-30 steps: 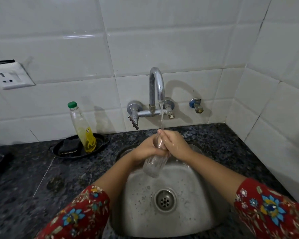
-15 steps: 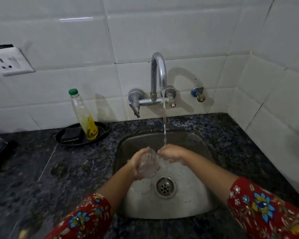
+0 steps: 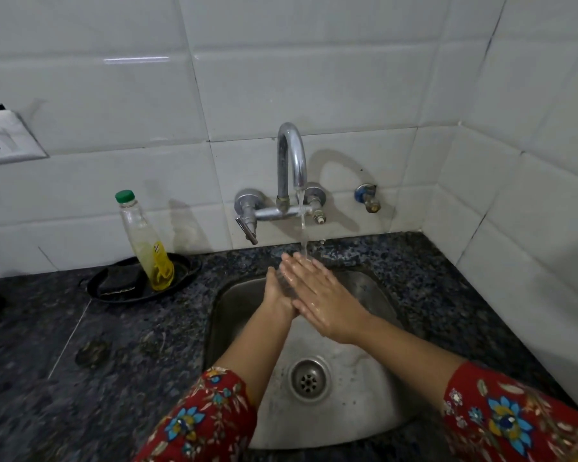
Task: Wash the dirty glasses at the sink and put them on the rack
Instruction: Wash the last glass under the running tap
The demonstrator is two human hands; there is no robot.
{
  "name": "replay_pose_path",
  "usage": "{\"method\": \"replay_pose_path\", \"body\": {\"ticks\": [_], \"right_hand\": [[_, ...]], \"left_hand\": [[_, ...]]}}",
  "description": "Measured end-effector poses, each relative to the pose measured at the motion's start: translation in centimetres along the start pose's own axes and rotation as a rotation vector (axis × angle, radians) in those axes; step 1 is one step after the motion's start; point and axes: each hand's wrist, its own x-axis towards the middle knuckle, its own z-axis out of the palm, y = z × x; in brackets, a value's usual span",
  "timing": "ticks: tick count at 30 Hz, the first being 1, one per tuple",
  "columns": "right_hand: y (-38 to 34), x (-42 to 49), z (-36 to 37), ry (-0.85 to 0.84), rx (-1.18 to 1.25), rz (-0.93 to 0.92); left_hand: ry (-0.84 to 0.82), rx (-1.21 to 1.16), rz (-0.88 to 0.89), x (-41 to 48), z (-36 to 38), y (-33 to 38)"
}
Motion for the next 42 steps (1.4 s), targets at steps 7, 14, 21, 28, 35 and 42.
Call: {"method": "replay_pose_path", "body": {"ticks": [7,14,21,28,35,42], "right_hand": [[0.1,-0.3,-0.1,0.030,-0.001,0.013],[-1.0,-1.0,-0.5,0.061,0.104,0.294],[-1.5,3.4,-3.4,-0.160,-0.114,0.412],[-2.3,4.4,-3.9,-0.174,0.122,0.724],[0.0,1.7,-4.2,-0.419,1.575,1.049],[-0.6,0.5,-2.9,-0.301,1.378,0.955]], "left_hand": [[0.011,-0.148,-0.122,0.3,-0.1,0.4],[0.111,-0.081,-0.101,1.1,0.1,2.0],[0.254,0.166,0.238,2.1,0.3,1.2],[0.301,0.202,0.279,1.8,0.8,0.1],[-0.070,0.187,0.068,0.5,-0.9,0.7],[-0.063,0.315,0.124,0.8,-0.7,1.0]]}}
